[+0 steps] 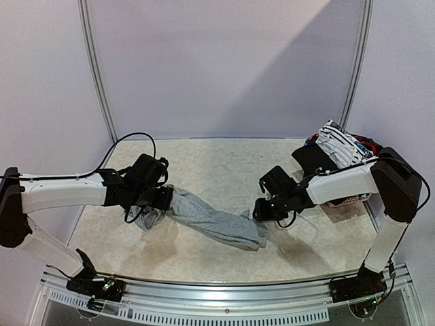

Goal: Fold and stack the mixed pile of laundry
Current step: Pick up the crumpled tank top from the center of the board.

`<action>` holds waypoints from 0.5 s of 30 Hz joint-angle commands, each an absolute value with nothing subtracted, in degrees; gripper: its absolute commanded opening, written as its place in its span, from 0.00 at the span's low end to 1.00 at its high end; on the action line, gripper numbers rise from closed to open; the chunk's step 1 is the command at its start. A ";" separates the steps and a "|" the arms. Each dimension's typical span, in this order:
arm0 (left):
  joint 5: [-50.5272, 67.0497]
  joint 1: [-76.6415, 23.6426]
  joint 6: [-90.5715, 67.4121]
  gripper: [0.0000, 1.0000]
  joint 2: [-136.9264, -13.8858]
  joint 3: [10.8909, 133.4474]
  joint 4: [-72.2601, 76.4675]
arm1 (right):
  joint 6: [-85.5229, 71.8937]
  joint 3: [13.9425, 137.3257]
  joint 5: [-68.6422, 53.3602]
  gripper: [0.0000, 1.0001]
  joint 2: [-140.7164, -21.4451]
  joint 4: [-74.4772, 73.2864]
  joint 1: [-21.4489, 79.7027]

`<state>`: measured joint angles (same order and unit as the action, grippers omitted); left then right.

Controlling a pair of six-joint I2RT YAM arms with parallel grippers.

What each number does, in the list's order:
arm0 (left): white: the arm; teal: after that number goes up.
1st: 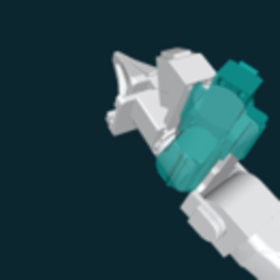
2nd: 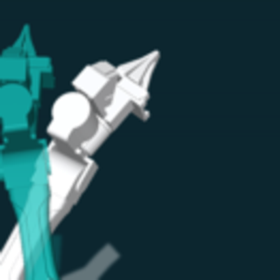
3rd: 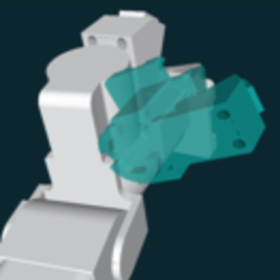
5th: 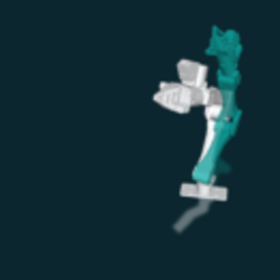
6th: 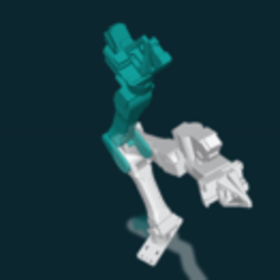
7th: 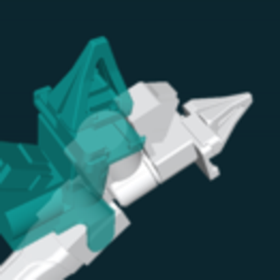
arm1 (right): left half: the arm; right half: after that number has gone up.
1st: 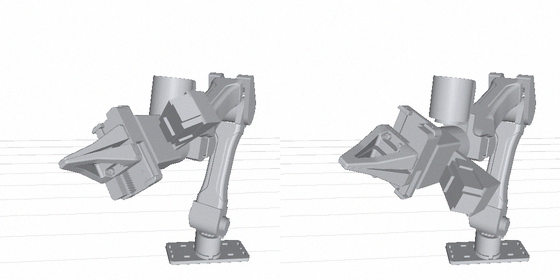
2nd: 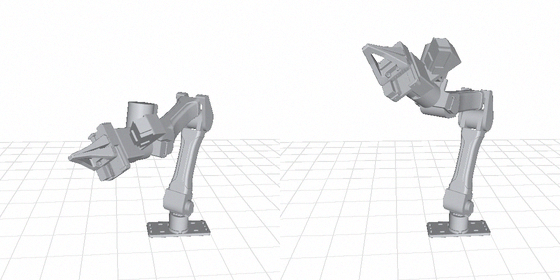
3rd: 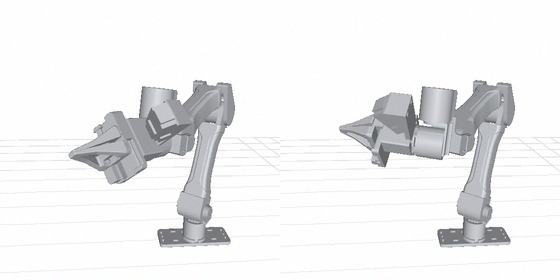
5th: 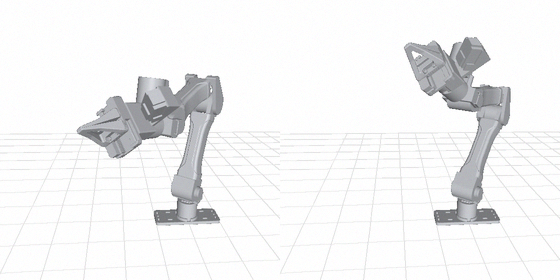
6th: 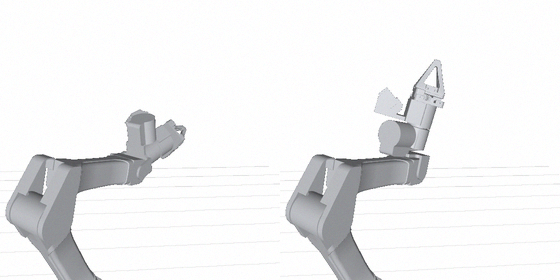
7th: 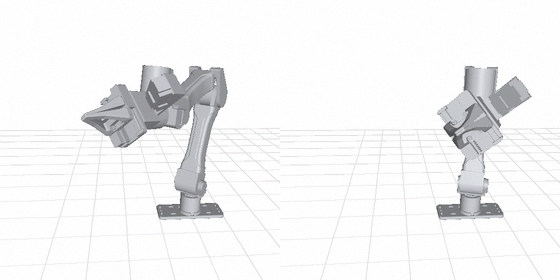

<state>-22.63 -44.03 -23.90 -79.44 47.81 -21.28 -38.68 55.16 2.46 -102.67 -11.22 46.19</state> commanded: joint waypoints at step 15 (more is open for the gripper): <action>-31.13 -43.15 -25.78 0.66 -75.13 43.78 -21.58 | -37.96 59.02 7.43 0.00 -103.88 -18.11 47.89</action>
<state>-27.97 -44.01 -24.60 -76.58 45.65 -21.34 -38.72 57.21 3.95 -104.95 -12.19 47.53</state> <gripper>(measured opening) 0.661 0.018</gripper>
